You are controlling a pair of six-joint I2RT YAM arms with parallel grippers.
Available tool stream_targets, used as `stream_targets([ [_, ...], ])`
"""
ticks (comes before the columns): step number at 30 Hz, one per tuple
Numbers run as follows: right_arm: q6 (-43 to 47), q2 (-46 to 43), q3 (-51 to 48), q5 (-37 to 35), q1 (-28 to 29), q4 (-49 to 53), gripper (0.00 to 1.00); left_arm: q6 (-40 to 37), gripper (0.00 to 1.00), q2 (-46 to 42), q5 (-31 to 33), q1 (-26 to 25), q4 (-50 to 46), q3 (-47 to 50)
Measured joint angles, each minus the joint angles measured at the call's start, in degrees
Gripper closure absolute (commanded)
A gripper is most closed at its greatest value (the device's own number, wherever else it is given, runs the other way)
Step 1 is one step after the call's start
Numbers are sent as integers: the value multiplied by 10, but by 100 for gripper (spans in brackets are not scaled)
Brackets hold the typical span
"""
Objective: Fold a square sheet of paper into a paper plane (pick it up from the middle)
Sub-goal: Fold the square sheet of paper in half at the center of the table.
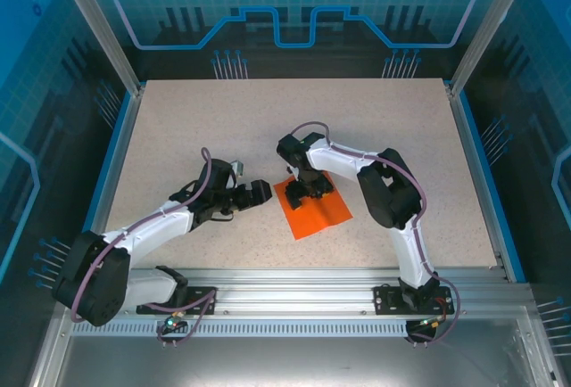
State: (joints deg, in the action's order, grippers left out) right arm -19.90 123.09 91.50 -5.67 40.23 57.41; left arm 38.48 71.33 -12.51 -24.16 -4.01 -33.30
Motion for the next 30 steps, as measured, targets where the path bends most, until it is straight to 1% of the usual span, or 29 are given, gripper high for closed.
stream_targets([
  [2, -3, -1, 0, 0, 0, 1, 35, 0, 2, 0, 0, 0, 0, 0],
  [4, -6, -4, -3, 0, 0, 0, 44, 0, 1, 0, 0, 0, 0, 0],
  [6, -10, -9, -8, -1, 0, 0, 49, 0, 2, 0, 0, 0, 0, 0],
  [8, -12, -14, -14, -2, 0, 0, 58, 0, 2, 0, 0, 0, -1, 0],
  [11, -17, -31, -21, -1, 0, 0, 63, 0, 2, 0, 0, 0, -2, 0],
  [14, -20, -66, -31, 6, -2, -5, 64, 0, 2, 0, 0, 0, -5, -2],
  [17, -23, -116, -52, 39, -10, -26, 64, 0, 2, 0, 2, 0, -7, -3],
  [20, -32, -177, -88, 106, -31, -66, 63, 0, 2, -4, 5, 0, -11, -3],
  [22, -45, -219, -120, 167, -54, -109, 63, 0, 2, -11, 7, 0, -16, -3],
  [25, -73, -260, -172, 250, -89, -183, 63, 0, 2, -24, 7, 0, -17, -3],
  [28, -99, -264, -218, 302, -114, -246, 62, 0, 1, -32, 7, 0, -17, -5],
  [30, -113, -258, -247, 320, -123, -273, 61, 0, 1, -33, 6, 0, -17, -8],
])
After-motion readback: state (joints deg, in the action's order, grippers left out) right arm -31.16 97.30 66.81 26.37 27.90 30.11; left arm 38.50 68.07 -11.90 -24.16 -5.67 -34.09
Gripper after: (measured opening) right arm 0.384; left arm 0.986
